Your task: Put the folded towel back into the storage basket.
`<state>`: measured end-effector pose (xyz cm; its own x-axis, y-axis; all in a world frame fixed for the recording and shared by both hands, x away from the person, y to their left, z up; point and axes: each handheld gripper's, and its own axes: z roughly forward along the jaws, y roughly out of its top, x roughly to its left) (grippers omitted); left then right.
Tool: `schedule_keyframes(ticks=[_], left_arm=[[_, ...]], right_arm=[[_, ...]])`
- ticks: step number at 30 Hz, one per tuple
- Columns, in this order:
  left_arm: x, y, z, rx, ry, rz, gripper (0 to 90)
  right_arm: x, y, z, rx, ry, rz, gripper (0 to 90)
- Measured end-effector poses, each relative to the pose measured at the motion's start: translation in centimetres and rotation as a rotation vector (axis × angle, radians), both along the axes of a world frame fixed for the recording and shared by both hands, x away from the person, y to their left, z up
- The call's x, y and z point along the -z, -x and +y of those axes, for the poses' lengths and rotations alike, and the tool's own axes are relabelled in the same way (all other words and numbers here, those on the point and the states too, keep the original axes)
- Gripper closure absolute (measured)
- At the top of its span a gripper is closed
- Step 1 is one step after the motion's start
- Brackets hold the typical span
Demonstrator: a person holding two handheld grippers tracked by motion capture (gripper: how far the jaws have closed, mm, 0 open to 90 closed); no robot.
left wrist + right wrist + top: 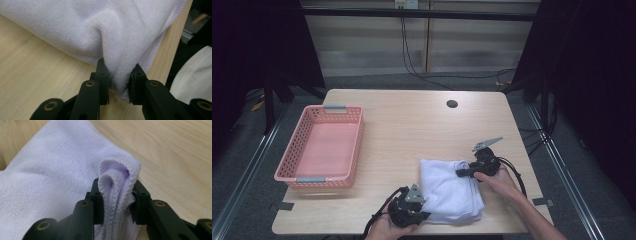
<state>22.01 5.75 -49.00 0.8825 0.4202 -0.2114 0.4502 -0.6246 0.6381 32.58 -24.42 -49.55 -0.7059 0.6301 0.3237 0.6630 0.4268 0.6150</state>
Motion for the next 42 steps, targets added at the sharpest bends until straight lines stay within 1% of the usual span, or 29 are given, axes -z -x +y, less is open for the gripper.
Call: schedule_keyframes(ticks=[1,2,3,4,5,6,7,8,9,10,12,14,15,16,19,20,23,24,26,28,29,31,32,34,35,37,39,41,42], left_arm=[[-0.1,-0.2,0.2,0.006,0.007,0.012,75.4],[-0.1,-0.3,0.4,0.011,0.026,0.016,75.9],[-0.2,-0.4,0.6,0.019,0.026,0.021,76.1],[-0.4,-0.5,0.8,0.009,0.033,0.032,76.2],[-0.6,-0.5,1.0,0.008,0.049,0.041,76.4],[-0.9,-0.5,1.1,0.009,0.057,0.031,76.4],[-1.0,-0.5,1.3,0.007,0.063,0.03,76.5],[-1.3,-0.6,1.5,0.007,0.056,0.03,76.5],[-1.5,-0.6,1.6,0.002,0.066,0.028,76.5],[-1.7,-0.7,2.0,0.015,0.083,0.026,76.5],[-2.1,-0.9,2.5,0.017,0.091,0.023,76.6],[-2.5,-1.1,2.9,0.003,0.094,0.015,76.6],[-3.0,-1.4,3.4,-0.008,0.112,0.012,76.6],[-3.4,-1.6,3.7,-0.016,0.117,0.002,76.6],[-4.3,-2.1,4.5,-0.027,0.133,-0.001,76.5],[-4.5,-2.2,4.6,-0.028,0.129,-0.004,76.6],[-4.9,-2.6,5.2,-0.041,0.139,-0.006,76.5],[-5.2,-2.7,5.4,-0.043,0.13,-0.016,76.6],[-5.7,-3.0,5.9,-0.059,0.14,-0.015,76.6],[-6.3,-3.4,6.5,-0.07,0.139,-0.027,76.6],[-6.6,-3.6,6.8,-0.075,0.149,-0.03,76.5],[-7.3,-4.0,7.4,-0.085,0.144,-0.043,76.5],[-7.6,-4.2,7.7,-0.087,0.148,-0.046,76.5],[-8.1,-4.6,8.2,-0.093,0.141,-0.057,76.6],[-8.4,-4.8,8.6,-0.103,0.146,-0.06,76.5],[-8.8,-5.1,9.3,-0.118,0.152,-0.062,76.5],[-9.2,-5.3,10.0,-0.13,0.143,-0.069,76.5],[-9.5,-5.6,10.6,-0.154,0.139,-0.062,76.6],[-9.7,-5.7,10.9,-0.163,0.137,-0.066,76.6]], right_arm=[[-0.1,0.0,0.0,-0.001,-0.005,0.004,69.7],[-0.2,-0.1,0.0,0.002,-0.018,0.016,70.4],[-0.2,-0.2,0.0,0.0,-0.025,0.025,70.9],[-0.3,-0.3,-0.1,-0.001,-0.022,0.032,71.5],[-0.5,-0.4,0.0,-0.003,-0.041,0.048,71.6],[-0.6,-0.5,0.0,-0.004,-0.048,0.046,71.7],[-0.8,-0.6,0.1,-0.005,-0.033,0.04,71.8],[-0.9,-0.6,0.2,-0.009,-0.039,0.042,71.9],[-1.0,-0.6,0.4,-0.008,-0.044,0.041,72.1],[-1.2,-0.7,0.5,-0.009,-0.044,0.034,72.1],[-1.9,-0.9,0.8,-0.015,-0.058,0.028,72.3],[-2.5,-1.2,1.1,-0.014,-0.072,0.02,72.4],[-2.8,-1.3,1.2,-0.009,-0.076,0.014,72.4],[-3.4,-1.6,1.4,-0.014,-0.083,0.005,72.4],[-4.2,-2.2,1.7,-0.009,-0.103,-0.009,72.4],[-4.7,-2.5,1.9,-0.013,-0.116,-0.017,72.4],[-5.3,-3.0,2.5,-0.016,-0.12,-0.024,72.5],[-5.5,-3.3,2.7,-0.019,-0.118,-0.025,72.5],[-5.9,-3.8,3.2,-0.02,-0.121,-0.03,72.5],[-6.3,-4.3,3.6,-0.021,-0.131,-0.033,72.5],[-6.5,-4.5,3.8,-0.024,-0.138,-0.031,72.5],[-7.2,-5.2,4.3,-0.03,-0.148,-0.042,72.5],[-7.5,-5.5,4.6,-0.031,-0.147,-0.047,72.5],[-8.1,-6.1,5.4,-0.036,-0.148,-0.056,72.6],[-8.4,-6.3,5.6,-0.036,-0.143,-0.06,72.6],[-9.0,-6.9,6.4,-0.048,-0.154,-0.066,72.7],[-9.5,-7.5,7.0,-0.053,-0.16,-0.072,72.7],[-9.9,-8.0,7.8,-0.059,-0.161,-0.077,72.8],[-10.0,-8.2,8.1,-0.063,-0.162,-0.079,72.8]])
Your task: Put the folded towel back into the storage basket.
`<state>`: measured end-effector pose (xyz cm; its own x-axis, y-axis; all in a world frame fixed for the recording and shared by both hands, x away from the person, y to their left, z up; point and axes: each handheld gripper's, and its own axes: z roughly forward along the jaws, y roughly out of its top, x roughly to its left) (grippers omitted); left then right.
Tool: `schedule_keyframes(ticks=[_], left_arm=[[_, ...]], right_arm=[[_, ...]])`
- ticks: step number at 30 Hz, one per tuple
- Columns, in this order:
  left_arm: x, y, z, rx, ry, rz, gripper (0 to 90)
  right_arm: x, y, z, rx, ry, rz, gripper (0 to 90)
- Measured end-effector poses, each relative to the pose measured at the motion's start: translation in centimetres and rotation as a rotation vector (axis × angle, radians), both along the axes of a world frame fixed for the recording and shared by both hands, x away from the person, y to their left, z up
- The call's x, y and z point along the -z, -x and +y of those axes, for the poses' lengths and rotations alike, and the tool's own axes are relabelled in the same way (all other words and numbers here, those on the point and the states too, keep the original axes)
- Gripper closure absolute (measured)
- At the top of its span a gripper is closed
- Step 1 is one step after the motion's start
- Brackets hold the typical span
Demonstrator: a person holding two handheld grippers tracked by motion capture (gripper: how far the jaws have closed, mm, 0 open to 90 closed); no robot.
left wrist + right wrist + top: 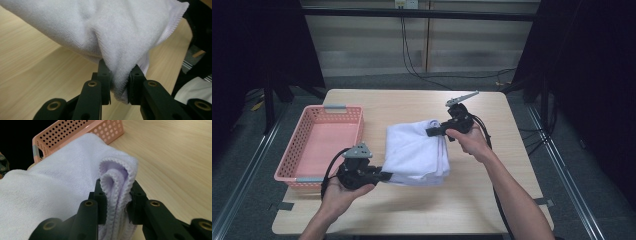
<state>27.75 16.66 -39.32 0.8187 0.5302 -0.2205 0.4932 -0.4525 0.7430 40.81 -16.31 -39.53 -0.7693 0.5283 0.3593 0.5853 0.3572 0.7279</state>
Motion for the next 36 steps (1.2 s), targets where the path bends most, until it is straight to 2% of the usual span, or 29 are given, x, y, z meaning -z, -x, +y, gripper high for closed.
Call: schedule_keyframes(ticks=[8,20,26,30,33,34,36], left_arm=[[-1.4,-1.2,3.3,-0.024,-0.012,-0.021,76.7],[-2.7,-2.2,8.9,-0.107,0.041,-0.029,76.7],[-2.9,-2.2,12.1,-0.164,0.052,-0.027,76.9],[-2.9,-1.9,13.7,-0.182,0.049,-0.029,77.0],[-3.0,-1.8,15.1,-0.206,0.075,-0.025,77.0],[-3.1,-1.8,15.6,-0.214,0.063,-0.032,77.0],[-3.3,-1.6,16.5,-0.228,0.073,-0.035,77.0]], right_arm=[[-1.0,-2.1,3.3,-0.028,-0.008,-0.006,72.8],[-3.6,-4.8,8.9,-0.076,-0.023,-0.023,73.2],[-4.9,-6.0,12.6,-0.111,-0.026,-0.031,73.3],[-5.0,-6.5,14.4,-0.139,-0.026,-0.017,73.3],[-5.2,-7.0,16.0,-0.154,-0.035,-0.006,73.3],[-5.3,-7.2,16.6,-0.161,-0.034,-0.006,73.3],[-5.5,-7.4,17.5,-0.171,-0.028,-0.011,73.3]])
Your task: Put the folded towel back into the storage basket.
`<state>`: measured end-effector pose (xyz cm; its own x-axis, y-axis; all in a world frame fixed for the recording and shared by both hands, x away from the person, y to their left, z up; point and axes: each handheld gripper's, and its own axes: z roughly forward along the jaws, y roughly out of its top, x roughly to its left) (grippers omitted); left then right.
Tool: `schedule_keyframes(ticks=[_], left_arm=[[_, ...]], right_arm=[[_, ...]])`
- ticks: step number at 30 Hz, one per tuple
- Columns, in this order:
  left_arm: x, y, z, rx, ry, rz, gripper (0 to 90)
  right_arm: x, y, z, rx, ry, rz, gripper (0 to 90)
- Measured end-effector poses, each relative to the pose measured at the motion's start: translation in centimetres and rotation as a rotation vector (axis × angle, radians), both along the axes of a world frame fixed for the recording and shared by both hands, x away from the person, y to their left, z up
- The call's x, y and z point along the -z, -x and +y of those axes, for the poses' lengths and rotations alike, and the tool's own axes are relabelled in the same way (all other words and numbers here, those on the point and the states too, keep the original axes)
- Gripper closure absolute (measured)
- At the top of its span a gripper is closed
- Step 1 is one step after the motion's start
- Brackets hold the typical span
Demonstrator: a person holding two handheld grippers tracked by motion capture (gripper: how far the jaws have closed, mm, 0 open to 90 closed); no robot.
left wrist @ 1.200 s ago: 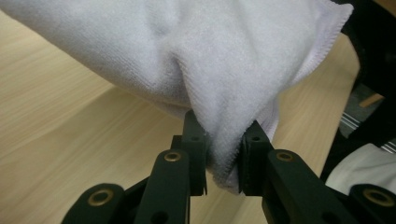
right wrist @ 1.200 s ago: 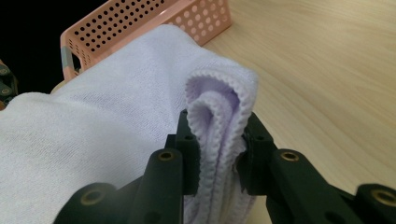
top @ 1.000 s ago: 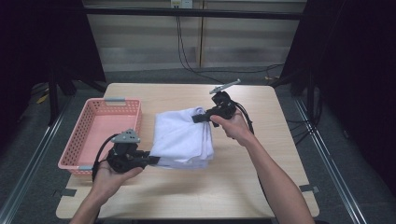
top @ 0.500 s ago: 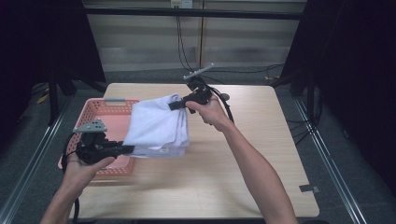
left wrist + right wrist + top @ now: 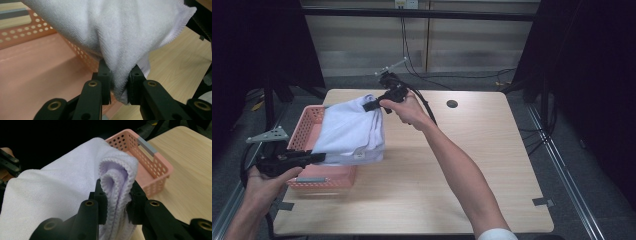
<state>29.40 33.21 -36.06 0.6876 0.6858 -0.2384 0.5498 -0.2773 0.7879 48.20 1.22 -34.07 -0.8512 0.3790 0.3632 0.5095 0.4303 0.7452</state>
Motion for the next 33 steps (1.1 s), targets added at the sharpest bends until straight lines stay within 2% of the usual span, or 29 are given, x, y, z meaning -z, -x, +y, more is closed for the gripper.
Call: schedule_keyframes(ticks=[2,4,10,13,16,23,28,33], left_arm=[[0.0,0.0,1.0,-0.02,0.025,0.001,77.1],[-0.1,0.1,1.9,-0.043,0.03,0.004,77.2],[-0.3,0.6,4.4,-0.082,0.028,0.007,77.2],[-0.3,0.8,5.8,-0.104,0.035,0.008,77.3],[-0.2,0.7,7.2,-0.137,0.031,0.019,77.4],[1.2,0.4,8.4,-0.176,0.011,0.056,77.4],[2.3,-0.4,8.9,-0.204,0.013,0.09,77.5],[3.2,-0.9,9.3,-0.21,-0.006,0.114,77.5]], right_arm=[[-0.2,-0.3,1.2,-0.016,-0.012,-0.002,73.3],[-0.4,-0.6,2.1,-0.024,-0.013,0.002,73.3],[-0.8,-1.0,5.2,-0.046,0.0,-0.003,73.3],[-0.9,-1.0,6.6,-0.048,-0.016,0.005,73.4],[-0.6,-0.8,7.9,-0.05,0.0,0.001,73.4],[1.1,-0.7,9.7,-0.009,-0.001,0.023,73.4],[2.7,-0.7,10.1,0.019,0.008,0.038,73.4],[4.1,-0.7,10.3,0.041,0.014,0.05,73.4]])
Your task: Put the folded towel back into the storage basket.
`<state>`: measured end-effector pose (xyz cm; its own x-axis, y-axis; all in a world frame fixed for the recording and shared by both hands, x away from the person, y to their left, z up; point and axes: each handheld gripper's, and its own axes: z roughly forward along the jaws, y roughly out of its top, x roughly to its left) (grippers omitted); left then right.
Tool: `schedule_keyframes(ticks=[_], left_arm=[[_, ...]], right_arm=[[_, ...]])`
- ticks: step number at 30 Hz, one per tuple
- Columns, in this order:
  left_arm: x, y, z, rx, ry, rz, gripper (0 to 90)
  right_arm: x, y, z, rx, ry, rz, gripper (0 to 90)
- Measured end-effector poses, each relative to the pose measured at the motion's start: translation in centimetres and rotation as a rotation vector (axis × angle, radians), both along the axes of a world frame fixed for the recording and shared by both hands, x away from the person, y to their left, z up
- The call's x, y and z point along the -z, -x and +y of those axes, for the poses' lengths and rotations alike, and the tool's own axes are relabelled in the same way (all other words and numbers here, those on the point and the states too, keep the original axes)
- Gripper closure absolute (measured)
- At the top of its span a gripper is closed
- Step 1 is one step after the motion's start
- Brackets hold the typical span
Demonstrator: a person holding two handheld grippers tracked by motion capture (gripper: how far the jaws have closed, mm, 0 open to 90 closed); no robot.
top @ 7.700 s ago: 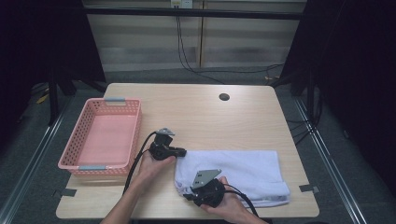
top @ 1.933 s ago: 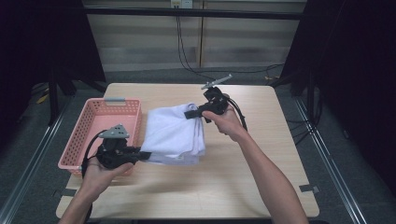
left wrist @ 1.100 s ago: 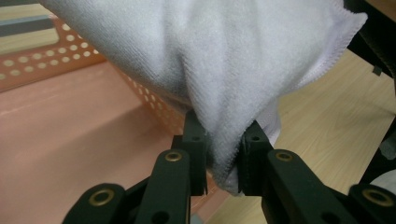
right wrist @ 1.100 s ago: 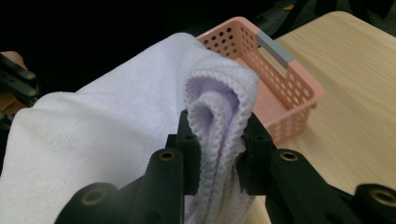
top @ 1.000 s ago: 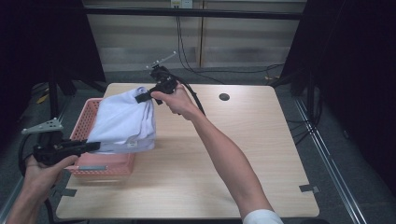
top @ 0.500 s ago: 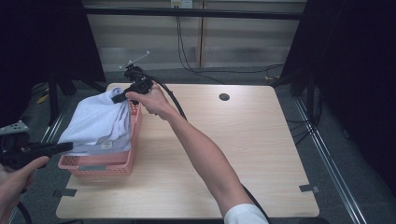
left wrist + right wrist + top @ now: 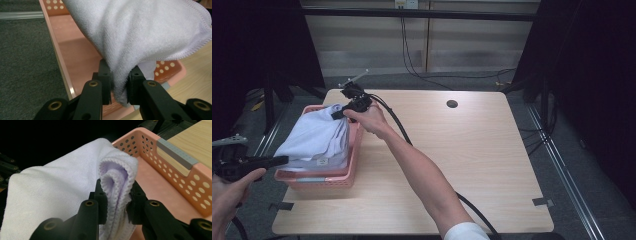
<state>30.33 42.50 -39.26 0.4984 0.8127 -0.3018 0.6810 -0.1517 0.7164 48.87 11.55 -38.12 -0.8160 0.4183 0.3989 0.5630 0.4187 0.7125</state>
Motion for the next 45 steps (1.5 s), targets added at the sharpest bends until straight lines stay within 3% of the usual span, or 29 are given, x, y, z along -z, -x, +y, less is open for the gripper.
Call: schedule_keyframes(ticks=[11,16,19,20,22,25,27,30,32,35,36,38,45], left_arm=[[2.4,-1.3,-1.4,-0.034,-0.094,0.066,76.9],[2.8,-1.7,-1.7,-0.037,-0.11,0.076,75.4],[2.9,-1.7,-2.1,-0.033,-0.119,0.081,71.0],[2.9,-1.6,-2.2,-0.039,-0.123,0.083,64.1],[2.9,-1.5,-2.3,-0.05,-0.125,0.084,52.9],[2.3,-1.0,-2.8,-0.057,-0.12,0.048,41.5],[1.5,-0.7,-3.3,-0.05,-0.129,0.019,38.9],[0.6,-0.2,-4.2,-0.04,-0.099,-0.023,36.0],[0.0,0.3,-5.1,-0.031,-0.076,-0.057,36.0],[-0.5,1.3,-7.0,-0.016,-0.058,-0.106,37.4],[-0.6,1.5,-7.5,-0.001,-0.04,-0.114,37.5],[-0.7,1.9,-8.7,0.026,-0.041,-0.128,39.7],[-0.4,3.3,-12.9,0.069,-0.003,-0.156,41.8]], right_arm=[[3.8,-0.5,0.6,0.063,0.022,0.021,73.1],[5.1,-0.8,0.6,0.073,0.037,0.019,70.4],[5.5,-0.7,0.8,0.076,0.07,-0.01,60.8],[5.6,-0.5,0.9,0.083,0.089,-0.023,51.9],[5.7,-0.6,0.8,0.094,0.083,-0.021,43.1],[5.2,-0.6,0.2,0.097,0.057,-0.039,35.8],[4.6,-0.6,-0.5,0.105,0.028,-0.051,34.0],[3.7,-0.5,-1.5,0.106,0.005,-0.07,32.8],[2.9,-0.1,-2.8,0.1,-0.033,-0.07,32.7],[2.2,0.7,-4.9,0.088,-0.046,-0.1,32.9],[2.0,1.0,-6.0,0.087,-0.056,-0.109,32.9],[2.1,1.4,-7.5,0.092,-0.07,-0.106,33.4],[2.2,3.1,-12.6,0.12,-0.083,-0.134,34.5]])
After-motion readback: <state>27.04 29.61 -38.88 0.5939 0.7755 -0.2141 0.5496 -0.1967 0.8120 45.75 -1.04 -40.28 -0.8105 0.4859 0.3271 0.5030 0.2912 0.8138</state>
